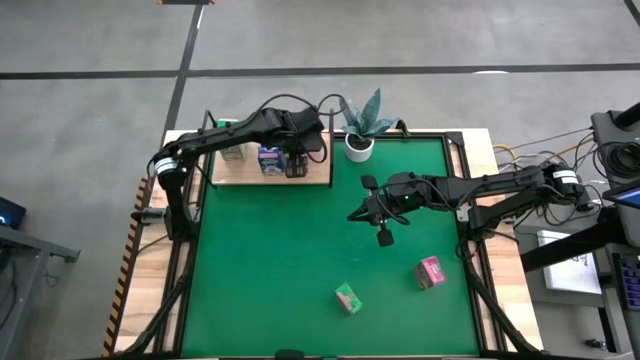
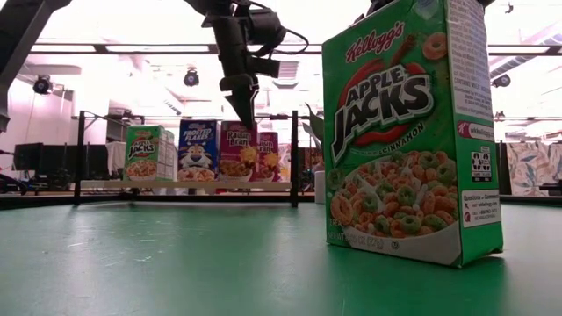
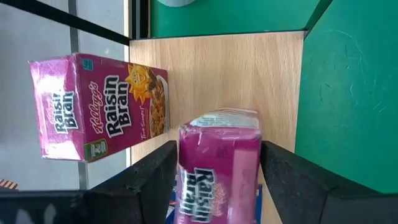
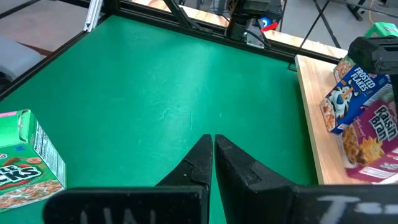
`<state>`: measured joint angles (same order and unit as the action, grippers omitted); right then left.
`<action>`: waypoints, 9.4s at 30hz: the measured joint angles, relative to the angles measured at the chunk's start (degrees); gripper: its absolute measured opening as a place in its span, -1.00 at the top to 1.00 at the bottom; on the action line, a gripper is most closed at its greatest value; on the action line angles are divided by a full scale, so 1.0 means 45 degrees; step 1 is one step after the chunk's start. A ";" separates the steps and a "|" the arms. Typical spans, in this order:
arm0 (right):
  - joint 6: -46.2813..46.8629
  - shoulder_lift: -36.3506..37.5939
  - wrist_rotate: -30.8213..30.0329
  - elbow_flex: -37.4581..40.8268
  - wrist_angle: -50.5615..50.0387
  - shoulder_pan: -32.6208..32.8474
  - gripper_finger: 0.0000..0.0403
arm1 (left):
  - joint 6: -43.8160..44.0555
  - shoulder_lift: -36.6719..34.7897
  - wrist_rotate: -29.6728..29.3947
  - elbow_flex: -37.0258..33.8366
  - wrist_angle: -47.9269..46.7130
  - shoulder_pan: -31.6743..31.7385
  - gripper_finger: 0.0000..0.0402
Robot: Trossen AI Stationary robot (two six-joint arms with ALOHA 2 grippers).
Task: Stack cereal on shelf
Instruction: Put the left pink cereal box on the shelf aligned with the other pink cereal box
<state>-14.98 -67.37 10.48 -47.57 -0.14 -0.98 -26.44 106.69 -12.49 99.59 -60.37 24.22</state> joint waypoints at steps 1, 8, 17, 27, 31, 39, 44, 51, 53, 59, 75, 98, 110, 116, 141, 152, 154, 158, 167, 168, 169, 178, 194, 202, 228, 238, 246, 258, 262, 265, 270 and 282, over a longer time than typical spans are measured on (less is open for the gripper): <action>-0.0001 0.0000 0.0000 0.0002 0.0000 0.0000 0.96 | -0.0039 0.0000 0.0000 0.0000 0.0048 -0.0004 -0.06; -0.0120 -0.0003 -0.0005 -0.0001 0.0000 0.0001 0.96 | -0.0292 -0.0064 0.0003 0.0000 0.0241 -0.0053 -0.06; -0.0146 -0.0004 -0.0015 -0.0001 0.0000 -0.0003 0.96 | -0.0287 -0.1263 0.0000 0.0005 -0.0186 -0.0476 -0.06; -0.0141 -0.0005 -0.0019 0.0000 0.0000 -0.0003 0.96 | -0.0470 -0.1600 -0.0085 -0.0022 -0.0736 -0.0293 0.82; -0.0141 -0.0005 -0.0019 0.0004 -0.0005 -0.0003 0.96 | -0.0382 -0.1096 -0.0097 -0.0112 -0.0779 -0.0237 0.92; -0.0141 -0.0005 -0.0015 0.0004 -0.0005 -0.0003 0.96 | -0.0348 -0.0694 -0.0117 -0.0117 -0.0770 -0.0124 0.99; -0.0136 -0.0005 -0.0015 0.0004 -0.0005 -0.0003 0.96 | -0.0344 -0.0504 -0.0163 -0.0151 -0.0553 -0.0068 1.00; -0.0136 -0.0005 -0.0015 0.0004 -0.0005 -0.0003 0.96 | -0.0513 -0.0237 -0.0166 -0.0151 0.0172 0.0085 1.00; -0.0141 -0.0005 -0.0015 0.0004 -0.0005 -0.0003 0.96 | -0.0641 -0.0194 -0.0180 -0.0151 0.0350 0.0094 1.00; -0.0345 -0.0005 -0.0010 0.0004 -0.0005 -0.0003 0.96 | -0.0976 -0.0126 -0.0174 -0.0155 0.1122 0.0186 1.00; -0.0685 -0.0005 -0.0013 0.0004 0.0035 -0.0005 0.96 | -0.1110 -0.0323 -0.0111 0.0140 0.1576 0.0304 1.00; -0.0578 -0.0005 -0.0015 0.0004 0.0014 -0.0008 0.96 | -0.0446 -0.0675 0.0551 -0.0896 0.0231 0.0045 1.00; -0.0698 -0.0005 -0.0015 0.0004 0.0049 -0.0008 0.96 | -0.0708 -0.0488 -0.0101 -0.0903 0.0412 0.0357 1.00; -0.0880 -0.0005 -0.0019 0.0004 0.0092 -0.0008 0.96 | -0.0883 -0.0369 -0.0069 -0.0903 0.0422 0.0322 1.00; -0.1001 -0.0005 -0.0019 0.0004 0.0092 -0.0013 0.96 | -0.0795 -0.0306 -0.0923 0.0121 -0.0890 0.0963 1.00; -0.1001 -0.0005 -0.0019 0.0004 0.0092 -0.0013 0.96 | -0.0786 0.0024 -0.0913 0.0112 -0.0710 0.0973 1.00; -0.1001 -0.0005 -0.0019 0.0004 0.0092 -0.0011 0.96 | -0.0786 0.0024 -0.0903 0.0112 -0.0619 0.0973 1.00; -0.1001 -0.0005 -0.0019 0.0004 0.0092 -0.0013 0.96 | -0.0781 0.0024 -0.0753 0.0107 -0.0443 0.0978 1.00; -0.1001 -0.0005 -0.0024 0.0004 0.0092 -0.0013 0.96 | -0.0630 0.0024 -0.0656 0.0102 -0.0379 0.0968 1.00; -0.1001 -0.0005 -0.0019 0.0004 0.0092 -0.0008 0.96 | -0.0630 0.0024 -0.0656 0.0102 -0.0352 0.0970 1.00; -0.1001 -0.0005 -0.0022 0.0004 0.0092 -0.0008 0.96 | -0.0625 0.0024 -0.0656 0.0102 -0.0307 0.0973 1.00; -0.1001 -0.0005 -0.0024 0.0004 0.0092 -0.0013 0.96 | -0.0475 0.0024 -0.0656 0.0102 0.0091 0.0973 1.00; -0.1010 -0.0005 -0.0028 0.0004 0.0087 -0.0008 0.96 | 0.0038 -0.0364 -0.0572 0.0437 -0.0153 0.0166 1.00; -0.1054 -0.0005 -0.0031 0.0004 0.0087 -0.0013 0.96 | -0.0008 -0.0039 0.0714 0.0262 0.1645 0.0244 1.00; -0.1049 -0.0005 -0.0379 0.0004 0.0032 -0.0013 0.96 | -0.0013 0.0520 -0.0136 0.0257 0.2155 0.0312 1.00; -0.1123 -0.0005 -0.0384 0.0004 0.0039 -0.0013 0.96 | -0.0013 0.0466 -0.0112 0.0422 0.1813 0.0234 1.00; -0.1122 -0.0005 -0.0384 0.0004 0.0034 -0.0013 0.96 | -0.0013 0.0442 -0.0131 0.2158 -0.0558 0.0239 1.00; -0.1107 -0.0005 -0.0384 0.0004 -0.0005 -0.0013 0.96 | 0.0343 0.0423 -0.0136 0.2198 -0.2260 0.1290 1.00; -0.1107 -0.0005 -0.0384 0.0004 -0.0005 -0.0013 0.96 | 0.0375 0.0423 -0.0138 0.1441 -0.1841 0.1563 1.00; -0.1111 -0.0005 -0.0384 0.0004 -0.0005 -0.0013 0.96 | 0.0373 0.0423 -0.0146 0.1070 -0.1493 0.1570 1.00; -0.1137 -0.0005 -0.0389 0.0004 -0.0005 -0.0013 0.96 | 0.0373 0.0423 -0.0138 0.1044 -0.0968 0.1551 1.00; -0.1239 -0.0005 -0.0413 0.0004 0.0000 -0.0013 0.96 | 0.0375 0.0423 -0.0107 0.1030 -0.0788 0.1546 1.00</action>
<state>-20.56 -67.40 8.62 -47.55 -0.14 -1.04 -24.75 108.60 -12.97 104.22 -63.92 31.18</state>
